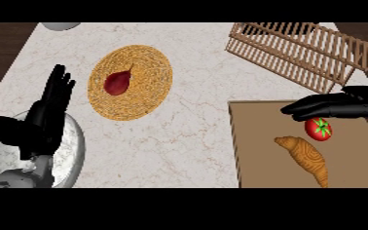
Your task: Pick the croissant from the tray and place it in the tiered shelf
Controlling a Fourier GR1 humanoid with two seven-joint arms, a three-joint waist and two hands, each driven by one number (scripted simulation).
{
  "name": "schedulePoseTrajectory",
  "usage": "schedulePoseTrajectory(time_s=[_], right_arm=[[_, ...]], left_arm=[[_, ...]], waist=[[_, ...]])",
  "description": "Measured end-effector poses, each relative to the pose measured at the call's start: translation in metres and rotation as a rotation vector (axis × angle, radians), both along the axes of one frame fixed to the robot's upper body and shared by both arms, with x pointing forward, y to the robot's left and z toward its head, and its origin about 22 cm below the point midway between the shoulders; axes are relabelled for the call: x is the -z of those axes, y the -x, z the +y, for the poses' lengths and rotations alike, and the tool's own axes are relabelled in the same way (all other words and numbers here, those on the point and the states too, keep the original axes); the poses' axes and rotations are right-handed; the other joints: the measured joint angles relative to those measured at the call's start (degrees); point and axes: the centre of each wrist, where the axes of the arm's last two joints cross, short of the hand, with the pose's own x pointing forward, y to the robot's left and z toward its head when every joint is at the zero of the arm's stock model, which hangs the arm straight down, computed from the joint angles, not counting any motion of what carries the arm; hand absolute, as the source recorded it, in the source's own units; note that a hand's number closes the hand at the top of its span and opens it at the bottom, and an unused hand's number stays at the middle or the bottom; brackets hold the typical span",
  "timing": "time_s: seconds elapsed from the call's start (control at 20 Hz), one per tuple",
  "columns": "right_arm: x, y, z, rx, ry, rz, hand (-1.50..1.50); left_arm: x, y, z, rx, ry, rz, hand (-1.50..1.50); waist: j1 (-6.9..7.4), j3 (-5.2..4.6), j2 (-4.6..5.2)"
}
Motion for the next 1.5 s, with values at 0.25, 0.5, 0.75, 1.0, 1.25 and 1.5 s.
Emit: schedulePoseTrajectory(time_s=[0.25, 0.5, 0.75, 1.0, 1.25, 1.5], right_arm=[[-0.045, 0.033, 0.033, -0.104, 0.229, -0.279, -1.5], [-0.042, 0.069, 0.053, -0.131, 0.411, -0.481, -1.5], [-0.011, 0.095, 0.057, -0.121, 0.513, -0.565, -1.5], [0.015, 0.104, 0.055, -0.098, 0.615, -0.686, -1.5], [0.042, 0.104, 0.044, -0.057, 0.739, -0.784, -1.5], [0.066, 0.095, 0.029, -0.02, 0.753, -0.797, -1.5]], left_arm=[[0.001, 0.0, -0.001, -0.011, -0.003, -0.001, 0.0], [-0.001, 0.003, 0.004, -0.014, 0.003, 0.001, 0.0], [0.003, 0.006, -0.002, -0.008, 0.002, -0.006, 0.0], [-0.001, 0.003, -0.002, -0.005, 0.002, -0.005, 0.0], [-0.002, 0.002, -0.002, -0.002, -0.004, -0.013, 0.0], [0.001, -0.003, -0.004, 0.002, -0.009, -0.009, 0.0]], waist=[[-0.92, 0.07, -0.18], [-1.0, 0.12, -0.04], [-0.79, 0.08, 0.17], [-0.44, 0.06, 0.28], [-0.23, 0.02, 0.35], [-0.06, -0.02, 0.42]])
